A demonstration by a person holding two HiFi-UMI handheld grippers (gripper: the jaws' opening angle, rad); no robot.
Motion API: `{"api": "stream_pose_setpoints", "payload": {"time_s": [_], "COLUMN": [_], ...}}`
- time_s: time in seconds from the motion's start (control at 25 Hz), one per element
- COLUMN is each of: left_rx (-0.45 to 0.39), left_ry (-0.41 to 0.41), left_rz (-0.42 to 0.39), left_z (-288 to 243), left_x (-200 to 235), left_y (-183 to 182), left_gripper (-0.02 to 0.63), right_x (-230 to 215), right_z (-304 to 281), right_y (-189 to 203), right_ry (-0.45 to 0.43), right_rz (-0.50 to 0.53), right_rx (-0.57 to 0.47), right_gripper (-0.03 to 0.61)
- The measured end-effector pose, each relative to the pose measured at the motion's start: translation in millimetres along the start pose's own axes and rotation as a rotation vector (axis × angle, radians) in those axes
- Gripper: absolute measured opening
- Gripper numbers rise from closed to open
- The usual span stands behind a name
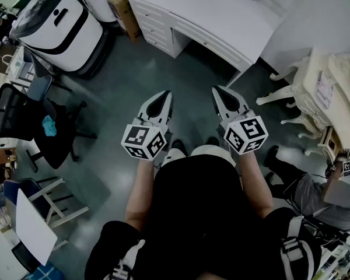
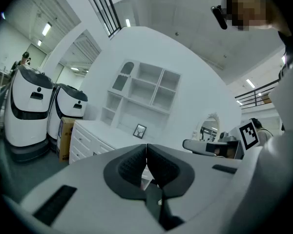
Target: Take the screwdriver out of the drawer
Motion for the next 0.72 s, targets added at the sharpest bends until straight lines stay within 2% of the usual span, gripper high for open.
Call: {"api": "stream_pose_setpoints", "payload": {"time_s": [0.36, 0.52, 0.72], "left_rx": [0.029, 0.037, 0.070], "left_ry": [0.011, 0.019, 0.022], "left_rz": [-0.020, -0.020, -0.019], "left_z": [-10, -12, -28], "left_x": [15, 19, 20], "left_y": [6, 8, 20], "left_gripper": [0.023, 0.023, 0.023], "right_x": [-6, -6, -20], "right_z": [-18, -23, -26], "right_y": [5, 6, 16], "right_ry": [0.018, 0.017, 0.035], "right_rz": [0.008, -0.039, -0.049], "right_rx": [0.009, 0.010, 0.036], "right_gripper": [0.012, 0.015, 0.017]}}
Point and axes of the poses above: the fingertips, and each gripper's own axes: z backward along the fingers, x to its left, y out of its underside, the point moved 3 cm from there along z, backward along the fingers, and after that the axes turned 11 degrees about -y, right-handed, at the moved point
